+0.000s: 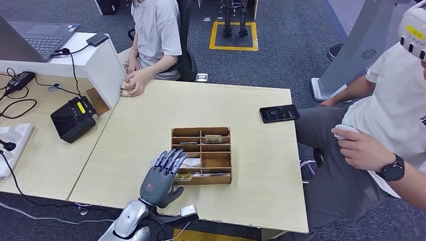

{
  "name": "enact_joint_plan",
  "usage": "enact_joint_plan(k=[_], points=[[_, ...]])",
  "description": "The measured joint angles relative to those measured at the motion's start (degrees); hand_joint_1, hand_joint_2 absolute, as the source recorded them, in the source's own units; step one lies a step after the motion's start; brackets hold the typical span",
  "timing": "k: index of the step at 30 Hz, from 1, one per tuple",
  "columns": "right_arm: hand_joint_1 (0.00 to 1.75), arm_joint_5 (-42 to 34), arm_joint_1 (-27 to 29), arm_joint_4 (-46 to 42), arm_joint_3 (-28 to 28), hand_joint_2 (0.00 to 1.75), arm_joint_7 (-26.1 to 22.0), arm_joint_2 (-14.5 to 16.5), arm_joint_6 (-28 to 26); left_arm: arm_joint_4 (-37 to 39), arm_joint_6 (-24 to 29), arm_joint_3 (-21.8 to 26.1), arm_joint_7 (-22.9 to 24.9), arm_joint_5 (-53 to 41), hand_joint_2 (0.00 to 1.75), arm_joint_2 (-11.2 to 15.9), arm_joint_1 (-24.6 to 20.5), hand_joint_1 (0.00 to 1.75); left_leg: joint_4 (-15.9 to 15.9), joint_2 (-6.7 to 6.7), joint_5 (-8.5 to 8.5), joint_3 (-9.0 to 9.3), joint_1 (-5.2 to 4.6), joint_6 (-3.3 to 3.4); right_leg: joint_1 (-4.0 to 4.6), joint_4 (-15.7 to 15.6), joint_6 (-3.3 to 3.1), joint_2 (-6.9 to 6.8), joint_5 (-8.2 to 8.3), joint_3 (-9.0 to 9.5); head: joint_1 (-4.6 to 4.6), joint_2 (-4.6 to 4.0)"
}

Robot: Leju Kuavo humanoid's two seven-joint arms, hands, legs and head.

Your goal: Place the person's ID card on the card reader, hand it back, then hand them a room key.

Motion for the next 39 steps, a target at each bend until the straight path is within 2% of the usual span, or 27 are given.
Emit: enact_joint_plan(k=[9, 18, 39], points=[[0.0, 0.15, 0.0, 0.0, 0.0, 1.75, -0.02, 0.04, -0.01, 0.03, -0.08, 0.92, -0.22, 0.77, 1.75, 0.03, -0.1, 0.0, 0.0, 0.0, 0.0, 0.0, 0.0, 0.0, 0.0, 0.0, 0.0, 0.0, 0.0, 0.0, 0.0, 0.0], [0.0, 0.16, 0.0, 0.0, 0.0, 1.75, -0.02, 0.13, -0.01, -0.9, -3.17, 1.27, -4.6, 7.29, 1.75, -0.15, 0.31, 0.0, 0.0, 0.0, 0.0, 0.0, 0.0, 0.0, 0.0, 0.0, 0.0, 0.0, 0.0, 0.0, 0.0, 0.0], [0.0, 0.28, 0.0, 0.0, -0.01, 1.75, -0.08, 0.13, -0.01, -2.33, -5.34, 1.31, -5.55, 9.53, 1.75, -0.48, 1.0, 0.0, 0.0, -0.01, 0.0, 0.0, 0.0, 0.0, 0.0, 0.0, 0.0, 0.0, 0.0, 0.01, 0.0, 0.0]])
